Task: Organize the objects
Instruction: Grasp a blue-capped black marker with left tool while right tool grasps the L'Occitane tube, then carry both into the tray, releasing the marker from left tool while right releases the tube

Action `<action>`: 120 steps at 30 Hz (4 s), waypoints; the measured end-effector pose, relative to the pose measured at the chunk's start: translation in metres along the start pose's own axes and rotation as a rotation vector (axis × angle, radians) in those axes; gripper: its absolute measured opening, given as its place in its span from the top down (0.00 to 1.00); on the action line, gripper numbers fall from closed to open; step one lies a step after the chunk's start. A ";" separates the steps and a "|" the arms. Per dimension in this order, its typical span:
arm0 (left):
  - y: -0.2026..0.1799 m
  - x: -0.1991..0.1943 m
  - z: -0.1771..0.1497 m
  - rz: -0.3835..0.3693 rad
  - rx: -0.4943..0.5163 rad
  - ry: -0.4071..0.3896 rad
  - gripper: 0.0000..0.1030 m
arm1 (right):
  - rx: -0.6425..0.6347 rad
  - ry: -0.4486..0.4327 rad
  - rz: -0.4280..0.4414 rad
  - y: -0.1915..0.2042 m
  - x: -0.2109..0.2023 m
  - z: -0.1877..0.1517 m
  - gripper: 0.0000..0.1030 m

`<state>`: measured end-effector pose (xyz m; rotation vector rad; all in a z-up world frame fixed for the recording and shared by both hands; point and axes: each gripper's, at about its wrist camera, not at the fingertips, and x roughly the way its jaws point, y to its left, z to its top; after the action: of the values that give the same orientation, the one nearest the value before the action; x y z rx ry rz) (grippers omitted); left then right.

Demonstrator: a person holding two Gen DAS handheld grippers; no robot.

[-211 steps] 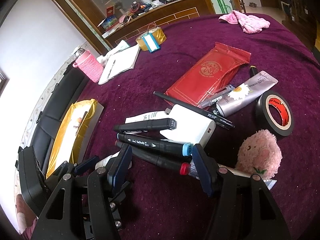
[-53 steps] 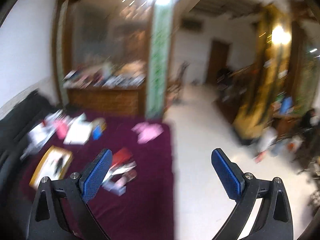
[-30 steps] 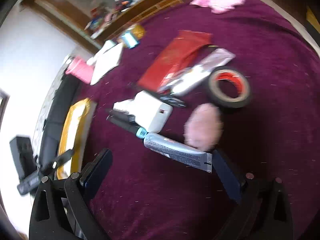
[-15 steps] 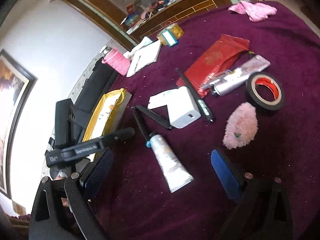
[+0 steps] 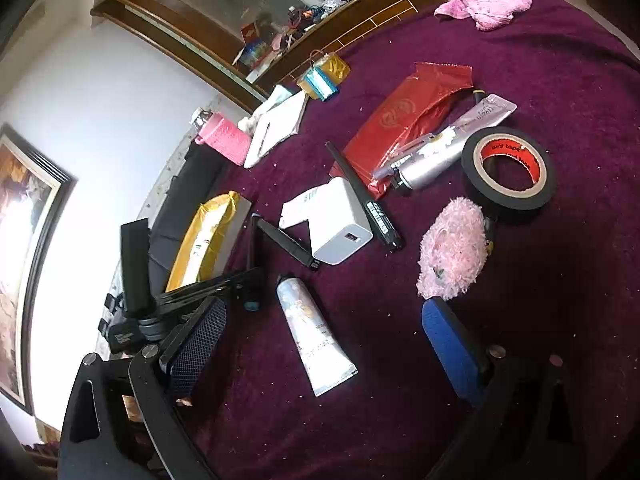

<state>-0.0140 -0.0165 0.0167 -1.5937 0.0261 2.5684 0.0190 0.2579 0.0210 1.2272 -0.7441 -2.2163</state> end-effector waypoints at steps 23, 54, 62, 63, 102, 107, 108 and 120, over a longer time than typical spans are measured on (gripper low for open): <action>0.031 -0.038 -0.020 -0.146 0.011 -0.166 0.88 | -0.366 0.118 -0.454 0.083 0.070 -0.027 0.11; 0.131 -0.178 -0.075 -0.306 -0.092 -0.487 0.88 | -0.387 0.107 -0.267 0.179 0.069 -0.046 0.75; 0.183 -0.190 -0.077 -0.197 -0.118 -0.498 0.88 | -0.365 0.142 -0.148 0.230 0.107 -0.025 0.75; 0.190 -0.189 -0.076 -0.184 -0.121 -0.492 0.88 | -0.364 0.150 -0.141 0.237 0.114 -0.024 0.75; 0.248 -0.031 0.020 0.009 -0.149 -0.163 0.87 | -0.213 0.230 -0.341 0.248 0.313 0.044 0.75; 0.247 -0.042 0.012 0.002 -0.154 -0.176 0.68 | -0.252 0.218 -0.380 0.251 0.321 0.046 0.75; 0.248 -0.045 0.010 0.000 -0.159 -0.183 0.65 | -0.255 0.218 -0.386 0.251 0.322 0.045 0.75; 0.235 -0.084 -0.008 0.085 -0.144 -0.250 0.45 | -0.284 0.158 -0.350 0.264 0.308 0.039 0.47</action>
<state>0.0037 -0.2581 0.0769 -1.3278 -0.1188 2.8758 -0.1186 -0.1252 0.0305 1.4483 -0.1508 -2.3567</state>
